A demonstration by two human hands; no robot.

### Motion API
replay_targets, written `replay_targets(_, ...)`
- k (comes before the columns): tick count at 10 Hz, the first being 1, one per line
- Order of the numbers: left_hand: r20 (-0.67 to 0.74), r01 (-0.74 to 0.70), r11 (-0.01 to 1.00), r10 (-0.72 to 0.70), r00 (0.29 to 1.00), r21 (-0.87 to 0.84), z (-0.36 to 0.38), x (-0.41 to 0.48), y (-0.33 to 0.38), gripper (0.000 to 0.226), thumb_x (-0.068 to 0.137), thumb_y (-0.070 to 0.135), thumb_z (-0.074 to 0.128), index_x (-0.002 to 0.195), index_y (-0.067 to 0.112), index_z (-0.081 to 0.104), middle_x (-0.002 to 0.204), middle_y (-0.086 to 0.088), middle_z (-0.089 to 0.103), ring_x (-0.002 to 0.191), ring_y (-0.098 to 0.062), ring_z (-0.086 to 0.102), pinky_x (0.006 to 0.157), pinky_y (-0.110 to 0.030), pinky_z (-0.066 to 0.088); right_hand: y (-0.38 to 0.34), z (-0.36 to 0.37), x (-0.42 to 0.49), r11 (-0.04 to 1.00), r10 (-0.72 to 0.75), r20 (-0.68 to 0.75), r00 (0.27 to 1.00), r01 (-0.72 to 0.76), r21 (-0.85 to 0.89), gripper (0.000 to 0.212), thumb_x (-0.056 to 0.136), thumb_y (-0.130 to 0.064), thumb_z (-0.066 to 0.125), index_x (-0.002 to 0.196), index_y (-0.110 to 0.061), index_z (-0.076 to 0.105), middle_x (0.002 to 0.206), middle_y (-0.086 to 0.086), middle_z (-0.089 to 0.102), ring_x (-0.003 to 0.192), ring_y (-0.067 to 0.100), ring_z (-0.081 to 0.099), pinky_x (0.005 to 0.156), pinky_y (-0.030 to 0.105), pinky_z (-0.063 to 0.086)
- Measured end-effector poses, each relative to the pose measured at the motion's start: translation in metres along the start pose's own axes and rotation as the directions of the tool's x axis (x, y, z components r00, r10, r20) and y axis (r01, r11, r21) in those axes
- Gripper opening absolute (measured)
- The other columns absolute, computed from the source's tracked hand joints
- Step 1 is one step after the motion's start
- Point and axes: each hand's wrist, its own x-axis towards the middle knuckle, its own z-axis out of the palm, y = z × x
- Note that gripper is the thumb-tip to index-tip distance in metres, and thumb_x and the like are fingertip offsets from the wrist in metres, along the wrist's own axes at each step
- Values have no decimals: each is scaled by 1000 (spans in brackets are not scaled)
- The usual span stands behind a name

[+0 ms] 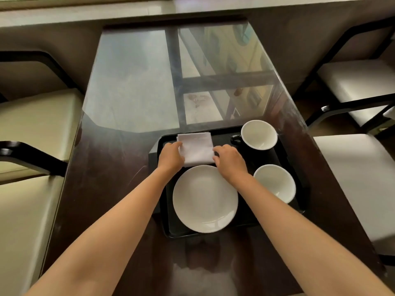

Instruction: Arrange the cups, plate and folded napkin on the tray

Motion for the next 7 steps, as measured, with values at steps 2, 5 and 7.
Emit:
replay_targets(2,-31,12,996,-15,999,-85,15,2,-5,52,82,0,57,132,10,48,129,-16,49,109,-30,54,86,-25,38,0,18,20,999,31,57,998,-33,38,26,90,-13,50,115,-4,52,114,20,49,106,38,49,83,39,42)
replay_targets(5,-14,14,998,-15,1000,-61,12,-5,4,49,87,11,57,134,11,46,127,-16,50,113,-30,51,93,-31,39,4,9,21,1000,1,102,995,2,-29,31,91,-9,46,122,-3,46,122,20,46,113,37,46,88,41,42)
replay_targets(7,-209,15,1000,-11,978,15,-16,-13,24,39,96,28,42,129,12,51,132,-17,50,120,-32,48,97,-40,40,-1,-25,25,983,-163,-6,987,162,-80,33,94,-18,45,124,-4,46,125,19,48,116,34,43,90,42,42)
